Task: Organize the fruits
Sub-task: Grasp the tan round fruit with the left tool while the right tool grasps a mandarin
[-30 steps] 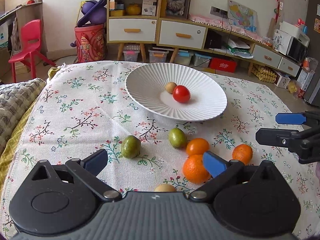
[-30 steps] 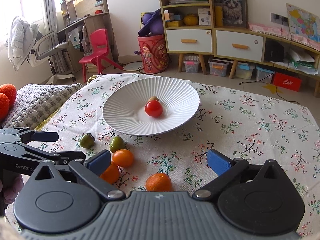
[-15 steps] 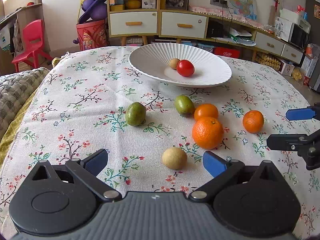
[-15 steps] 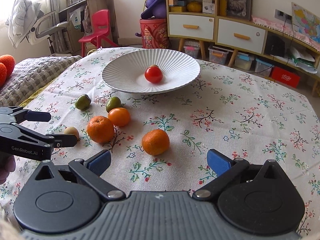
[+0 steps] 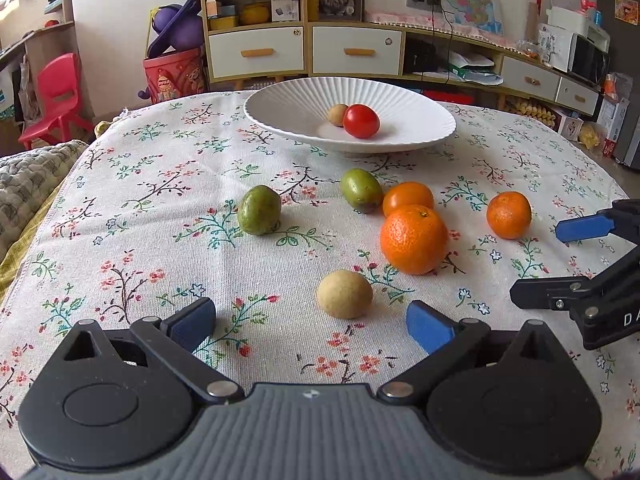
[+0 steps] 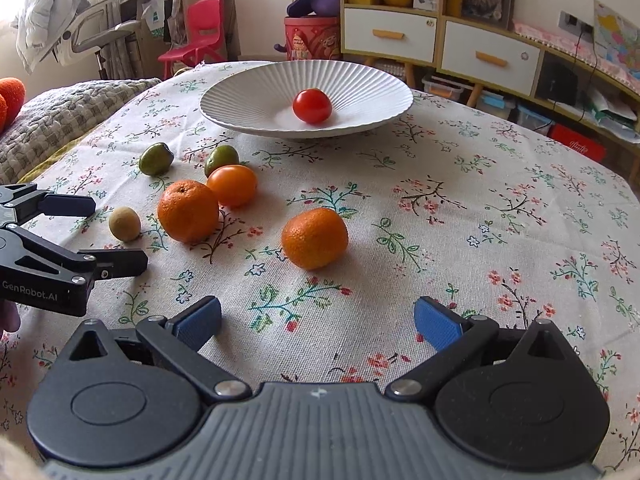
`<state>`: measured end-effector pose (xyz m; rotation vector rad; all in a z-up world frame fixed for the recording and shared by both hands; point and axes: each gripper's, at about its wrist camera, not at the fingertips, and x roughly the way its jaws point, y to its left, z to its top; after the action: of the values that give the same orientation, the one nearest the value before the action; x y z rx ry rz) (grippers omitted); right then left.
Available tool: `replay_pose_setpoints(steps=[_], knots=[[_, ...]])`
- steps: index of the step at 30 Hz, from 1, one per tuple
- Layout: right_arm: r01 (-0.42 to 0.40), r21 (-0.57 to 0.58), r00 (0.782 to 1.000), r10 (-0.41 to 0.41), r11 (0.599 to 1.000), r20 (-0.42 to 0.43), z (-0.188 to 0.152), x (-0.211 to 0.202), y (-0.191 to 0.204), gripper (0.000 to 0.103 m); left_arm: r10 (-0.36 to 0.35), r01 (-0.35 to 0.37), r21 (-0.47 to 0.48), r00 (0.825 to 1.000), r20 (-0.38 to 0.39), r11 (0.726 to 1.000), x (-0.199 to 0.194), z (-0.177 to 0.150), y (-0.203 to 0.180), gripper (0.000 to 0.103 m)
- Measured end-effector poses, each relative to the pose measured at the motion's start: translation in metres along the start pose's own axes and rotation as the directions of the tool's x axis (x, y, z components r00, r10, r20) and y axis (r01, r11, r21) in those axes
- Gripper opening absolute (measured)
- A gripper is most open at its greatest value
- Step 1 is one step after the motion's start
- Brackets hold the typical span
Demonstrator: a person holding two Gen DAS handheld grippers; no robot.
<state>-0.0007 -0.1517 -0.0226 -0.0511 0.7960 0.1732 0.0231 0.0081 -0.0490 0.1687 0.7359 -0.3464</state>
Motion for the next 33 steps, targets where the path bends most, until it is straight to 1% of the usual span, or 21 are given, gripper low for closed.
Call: replay_pose_setpoints(steps=[3, 6, 8, 12, 13, 15, 17, 18, 20, 21, 23, 24, 26, 27, 29, 33], knots=[[-0.009, -0.007, 1.0, 0.009, 1.0, 0.019, -0.001, 0.002, 0.001, 0.103, 0.002, -0.002, -0.004, 1.0, 0.008, 1.0, 0.001, 0.0, 0.0, 0.092], [-0.021, -0.029, 1.0, 0.021, 0.999, -0.005, 0.005, 0.004, 0.003, 0.103, 0.003, -0.003, -0.006, 1.0, 0.01, 1.0, 0.0, 0.0, 0.0, 0.092], [-0.021, -0.032, 1.0, 0.02, 0.999, -0.018, 0.007, 0.006, 0.005, 0.103, -0.004, 0.004, -0.001, 1.0, -0.001, 1.0, 0.001, 0.002, 0.0, 0.092], [-0.02, -0.047, 1.0, 0.02, 0.999, 0.002, 0.006, 0.007, 0.008, 0.103, -0.019, 0.019, 0.004, 1.0, -0.023, 1.0, 0.001, 0.006, 0.002, 0.092], [-0.02, -0.052, 1.0, 0.021, 0.998, 0.004, 0.007, 0.007, 0.009, 0.102, -0.021, 0.021, 0.004, 0.999, -0.024, 1.0, 0.0, 0.006, 0.002, 0.09], [-0.024, -0.067, 1.0, 0.024, 0.997, 0.009, 0.009, 0.007, 0.01, 0.099, -0.027, 0.027, 0.008, 0.999, -0.019, 1.0, -0.002, 0.006, 0.002, 0.084], [-0.028, -0.077, 0.999, 0.029, 0.997, 0.015, 0.011, 0.006, 0.011, 0.092, -0.041, 0.041, 0.021, 0.999, -0.009, 0.999, -0.005, 0.006, 0.001, 0.07], [-0.028, -0.08, 0.999, 0.029, 0.996, 0.017, 0.012, 0.006, 0.012, 0.091, -0.048, 0.048, 0.026, 0.999, -0.007, 0.998, -0.006, 0.006, 0.0, 0.067], [-0.028, -0.09, 0.999, 0.03, 0.996, 0.026, 0.014, 0.006, 0.014, 0.083, -0.055, 0.055, 0.031, 0.998, -0.006, 0.998, -0.007, 0.007, -0.001, 0.059], [-0.027, -0.096, 0.999, 0.03, 0.995, 0.031, 0.015, 0.006, 0.014, 0.081, -0.058, 0.058, 0.03, 0.998, -0.005, 0.998, -0.007, 0.007, -0.001, 0.058], [-0.029, -0.105, 0.999, 0.033, 0.994, 0.037, 0.017, 0.006, 0.015, 0.073, -0.062, 0.062, 0.027, 0.998, -0.002, 0.998, -0.007, 0.008, -0.001, 0.049], [-0.032, -0.106, 0.999, 0.036, 0.994, 0.04, 0.018, 0.006, 0.016, 0.071, -0.063, 0.063, 0.023, 0.998, -0.002, 0.998, -0.007, 0.008, -0.001, 0.046], [-0.033, -0.102, 0.998, 0.037, 0.994, 0.043, 0.02, 0.006, 0.015, 0.064, -0.065, 0.065, 0.015, 0.998, -0.002, 0.998, -0.007, 0.009, 0.0, 0.037], [-0.033, -0.1, 0.998, 0.037, 0.994, 0.044, 0.02, 0.007, 0.015, 0.062, -0.066, 0.066, 0.011, 0.998, -0.002, 0.998, -0.006, 0.01, 0.0, 0.035], [-0.031, -0.096, 0.998, 0.035, 0.995, 0.048, 0.022, 0.007, 0.014, 0.058, -0.068, 0.068, 0.006, 0.998, -0.002, 0.998, -0.007, 0.011, 0.001, 0.027], [-0.029, -0.082, 0.998, 0.033, 0.996, 0.05, 0.023, 0.007, 0.013, 0.051, -0.081, 0.081, 0.0, 0.997, -0.003, 0.997, -0.007, 0.011, 0.001, 0.018]])
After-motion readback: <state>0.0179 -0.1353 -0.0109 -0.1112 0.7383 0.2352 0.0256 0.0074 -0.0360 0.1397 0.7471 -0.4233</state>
